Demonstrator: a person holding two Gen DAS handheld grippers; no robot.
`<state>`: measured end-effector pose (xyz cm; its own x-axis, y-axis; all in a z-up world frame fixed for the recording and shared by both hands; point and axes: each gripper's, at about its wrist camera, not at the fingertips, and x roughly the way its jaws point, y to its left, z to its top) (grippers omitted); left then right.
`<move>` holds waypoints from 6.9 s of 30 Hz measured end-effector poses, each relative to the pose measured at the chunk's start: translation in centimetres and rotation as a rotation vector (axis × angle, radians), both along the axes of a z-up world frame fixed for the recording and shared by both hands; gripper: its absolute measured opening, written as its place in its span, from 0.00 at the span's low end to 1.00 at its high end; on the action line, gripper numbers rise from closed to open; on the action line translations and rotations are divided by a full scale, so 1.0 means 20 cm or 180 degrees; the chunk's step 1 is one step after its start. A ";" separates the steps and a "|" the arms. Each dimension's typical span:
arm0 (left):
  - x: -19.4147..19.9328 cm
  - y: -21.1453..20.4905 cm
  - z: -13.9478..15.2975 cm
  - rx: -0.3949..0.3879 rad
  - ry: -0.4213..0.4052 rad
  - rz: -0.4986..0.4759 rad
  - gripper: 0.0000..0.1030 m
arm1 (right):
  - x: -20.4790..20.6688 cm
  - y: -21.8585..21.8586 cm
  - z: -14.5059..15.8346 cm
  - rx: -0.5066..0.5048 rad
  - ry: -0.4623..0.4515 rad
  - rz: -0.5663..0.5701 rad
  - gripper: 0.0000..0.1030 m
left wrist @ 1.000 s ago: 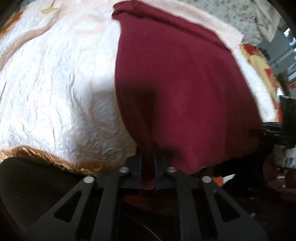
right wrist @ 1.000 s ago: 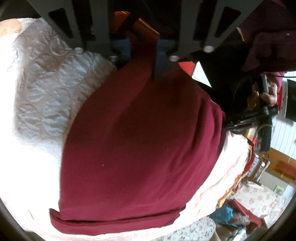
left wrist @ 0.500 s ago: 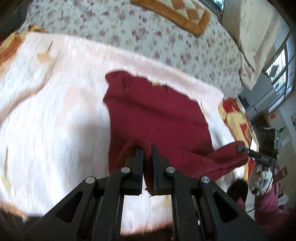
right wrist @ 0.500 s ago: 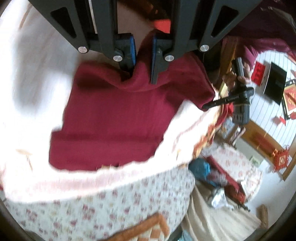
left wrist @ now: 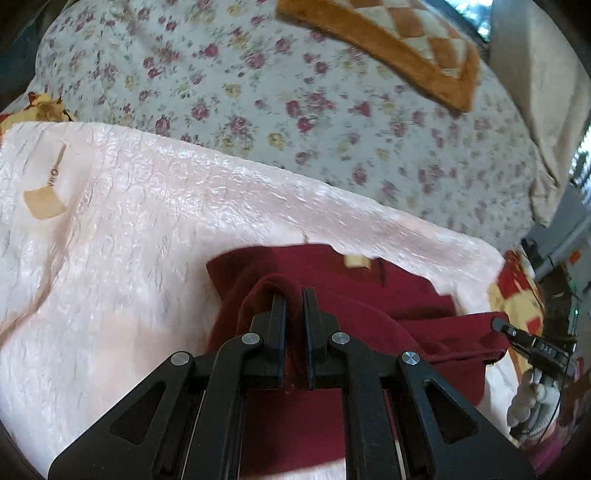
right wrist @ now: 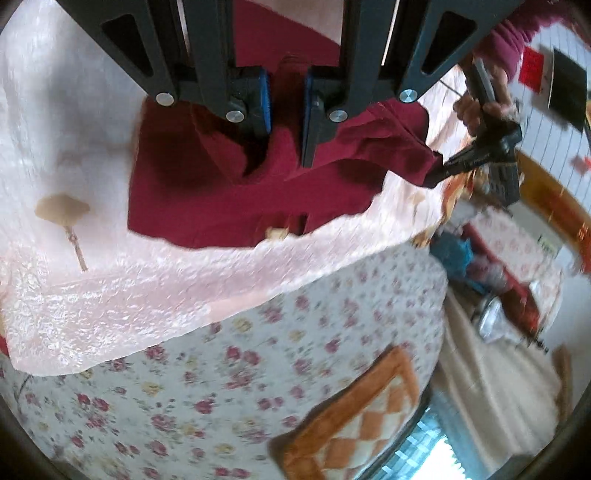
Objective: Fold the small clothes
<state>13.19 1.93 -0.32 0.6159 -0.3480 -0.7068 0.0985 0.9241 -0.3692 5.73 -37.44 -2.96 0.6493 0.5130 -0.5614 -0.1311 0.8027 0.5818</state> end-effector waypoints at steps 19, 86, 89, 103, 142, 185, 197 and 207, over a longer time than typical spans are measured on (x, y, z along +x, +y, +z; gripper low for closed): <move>0.21 0.06 -0.05 -0.0171 0.0014 0.0133 0.59 | 0.26 -0.22 -0.13 0.0153 0.0049 -0.0592 0.42; -0.20 0.31 -0.39 -0.0164 0.0327 0.0119 0.60 | 0.93 1.92 -0.11 -0.2344 -0.0241 0.2122 0.40; -0.18 0.32 -0.40 -0.0230 0.0323 0.0064 0.60 | 1.02 2.01 -0.23 -0.2712 -0.0073 0.2439 0.40; -0.16 0.32 -0.40 -0.0243 0.0344 -0.0018 0.60 | 1.17 1.98 -0.34 -0.2871 -0.0024 0.2355 0.10; -0.15 0.29 -0.41 0.0031 0.0234 0.0104 0.61 | 0.98 1.59 -0.26 -0.1466 0.0473 0.1079 0.50; -0.17 0.20 -0.36 -0.0629 -0.0056 -0.0233 0.56 | 0.93 1.49 -0.14 -0.1138 0.0342 0.1160 0.17; -0.21 0.13 -0.34 -0.0507 -0.0126 -0.0438 0.52 | 1.12 1.82 -0.33 -0.2172 0.0881 0.1427 0.56; -0.22 0.14 -0.27 -0.0449 -0.0193 -0.0288 0.69 | 1.03 1.49 -0.19 -0.1287 0.0519 0.1158 0.20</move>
<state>8.80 4.77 -5.74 0.6176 -0.4969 -0.6097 0.2048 0.8500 -0.4854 26.38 -7.59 -6.77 0.3594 0.4106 -0.8380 -0.3749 0.8858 0.2733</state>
